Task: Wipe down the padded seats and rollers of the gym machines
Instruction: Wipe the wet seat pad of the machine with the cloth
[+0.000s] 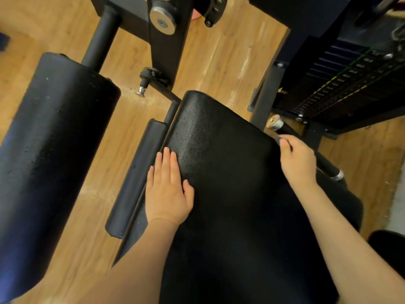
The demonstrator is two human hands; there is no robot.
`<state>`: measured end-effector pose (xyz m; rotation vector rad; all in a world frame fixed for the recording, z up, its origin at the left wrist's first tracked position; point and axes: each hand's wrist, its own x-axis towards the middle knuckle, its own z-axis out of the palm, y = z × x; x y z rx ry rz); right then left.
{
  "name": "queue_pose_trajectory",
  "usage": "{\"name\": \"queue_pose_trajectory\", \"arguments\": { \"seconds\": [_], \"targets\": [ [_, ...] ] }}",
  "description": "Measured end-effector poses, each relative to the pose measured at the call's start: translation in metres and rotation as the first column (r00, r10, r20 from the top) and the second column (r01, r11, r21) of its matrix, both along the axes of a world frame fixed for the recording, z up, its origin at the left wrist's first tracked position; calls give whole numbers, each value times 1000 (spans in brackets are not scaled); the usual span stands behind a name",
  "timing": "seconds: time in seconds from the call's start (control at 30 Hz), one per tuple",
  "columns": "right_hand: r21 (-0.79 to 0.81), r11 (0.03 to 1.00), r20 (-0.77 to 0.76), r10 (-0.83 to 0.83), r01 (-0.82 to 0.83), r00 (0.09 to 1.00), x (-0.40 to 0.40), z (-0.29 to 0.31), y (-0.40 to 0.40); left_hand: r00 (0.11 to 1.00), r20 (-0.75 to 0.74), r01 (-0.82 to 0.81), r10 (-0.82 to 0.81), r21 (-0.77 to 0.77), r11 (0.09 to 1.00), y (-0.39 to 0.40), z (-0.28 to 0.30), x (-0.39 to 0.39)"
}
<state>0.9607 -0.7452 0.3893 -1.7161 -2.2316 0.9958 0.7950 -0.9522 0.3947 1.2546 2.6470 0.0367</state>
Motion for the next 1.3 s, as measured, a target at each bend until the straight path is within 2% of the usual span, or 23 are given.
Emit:
{"name": "queue_pose_trajectory", "arguments": {
  "seconds": [0.17,0.3,0.43,0.53,0.67,0.8,0.9,1.0,1.17,1.3],
  "targets": [
    [-155,943,-136,274,-293,952,-93,21,24,1000,3,-6,6,-5,1000,-2,-2,-1],
    [-156,911,-239,340,-382,910,-118,13,31,1000,-12,1,-2,-9,1000,-1,-2,0],
    [-210,913,-242,298,-350,923,-69,2,27,1000,-8,4,-4,8,1000,0,0,1],
    [-221,934,-138,254,-280,957,-3,-9,28,1000,6,-4,4,20,1000,1,1,1],
    [-260,961,38,112,-98,993,96,-18,26,1000,29,-1,1,27,1000,-1,-1,0],
    [-270,963,57,25,-8,998,128,-27,24,1000,30,5,-6,37,999,-1,-2,0],
    [-150,988,105,39,-23,994,108,-26,21,1000,25,-4,3,41,999,-1,-2,1],
    [-65,989,62,140,-136,988,64,-14,18,1000,14,-3,2,35,999,0,-2,1],
    [25,922,-121,386,-386,914,-56,4,19,1000,16,-6,6,29,1000,-1,-3,0],
    [49,856,-143,516,-515,844,-127,8,31,1000,14,0,0,28,1000,0,-3,-1]
  ]
}}
